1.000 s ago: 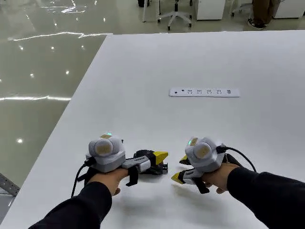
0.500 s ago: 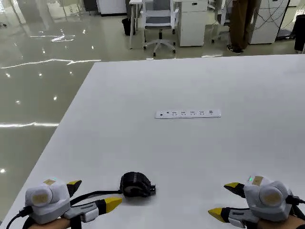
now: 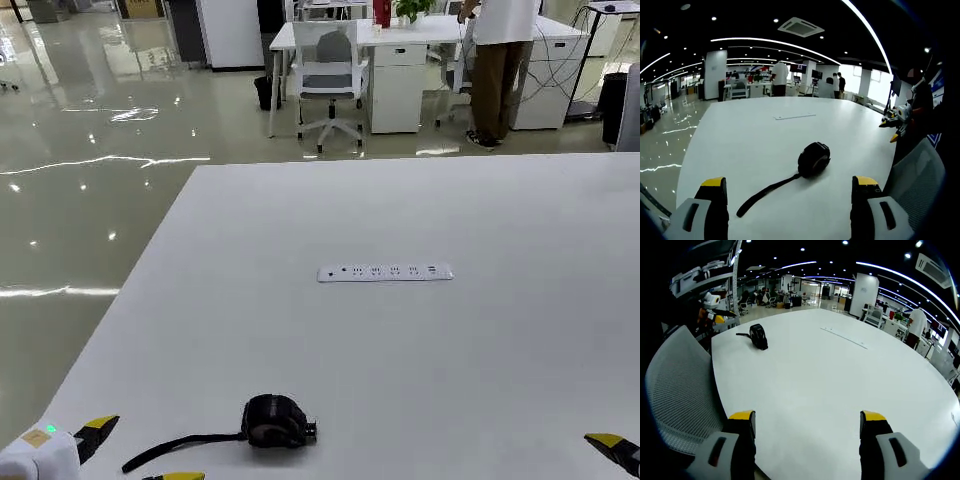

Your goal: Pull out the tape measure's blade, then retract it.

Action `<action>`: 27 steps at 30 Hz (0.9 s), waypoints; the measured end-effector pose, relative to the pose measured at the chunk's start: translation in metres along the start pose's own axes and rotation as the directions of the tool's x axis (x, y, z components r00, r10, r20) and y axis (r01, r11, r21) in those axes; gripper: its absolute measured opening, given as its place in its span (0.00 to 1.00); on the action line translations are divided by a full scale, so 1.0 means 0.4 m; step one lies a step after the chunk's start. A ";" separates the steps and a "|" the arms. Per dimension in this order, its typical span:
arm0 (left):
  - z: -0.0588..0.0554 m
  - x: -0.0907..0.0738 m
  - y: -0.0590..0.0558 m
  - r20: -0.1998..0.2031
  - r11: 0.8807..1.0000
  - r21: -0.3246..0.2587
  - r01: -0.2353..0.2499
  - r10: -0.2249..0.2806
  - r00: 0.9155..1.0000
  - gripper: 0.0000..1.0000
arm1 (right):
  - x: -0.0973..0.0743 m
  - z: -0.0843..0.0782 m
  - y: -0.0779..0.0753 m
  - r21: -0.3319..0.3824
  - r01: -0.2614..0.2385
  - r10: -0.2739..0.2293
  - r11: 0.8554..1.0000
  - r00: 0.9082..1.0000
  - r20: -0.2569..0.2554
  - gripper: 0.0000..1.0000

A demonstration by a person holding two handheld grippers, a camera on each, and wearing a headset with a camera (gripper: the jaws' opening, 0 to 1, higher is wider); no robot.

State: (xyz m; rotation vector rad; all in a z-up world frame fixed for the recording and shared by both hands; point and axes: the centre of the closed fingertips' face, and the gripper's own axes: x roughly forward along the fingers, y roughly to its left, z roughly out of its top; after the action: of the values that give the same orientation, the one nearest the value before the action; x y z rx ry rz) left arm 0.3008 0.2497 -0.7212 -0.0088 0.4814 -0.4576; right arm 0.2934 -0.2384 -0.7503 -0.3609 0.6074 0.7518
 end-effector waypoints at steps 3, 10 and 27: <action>0.000 -0.023 -0.008 0.001 1.000 -0.023 0.008 -0.008 1.000 1.00 | -0.022 0.004 -0.007 0.036 0.022 -0.023 0.999 0.999 0.039 0.88; -0.010 -0.052 -0.006 -0.016 0.999 0.032 -0.008 0.008 1.000 1.00 | -0.046 -0.018 0.003 0.069 0.035 -0.039 0.997 0.998 0.057 1.00; -0.029 -0.064 -0.008 -0.034 0.998 0.065 0.023 -0.021 0.999 1.00 | -0.041 -0.002 0.013 0.047 0.054 -0.057 0.997 0.997 0.060 1.00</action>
State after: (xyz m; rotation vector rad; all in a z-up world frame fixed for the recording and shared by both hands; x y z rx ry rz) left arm 0.2740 0.2589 -0.7198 0.0563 0.4992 -0.4952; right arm 0.2798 -0.2436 -0.7412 -0.3105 0.5540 0.6922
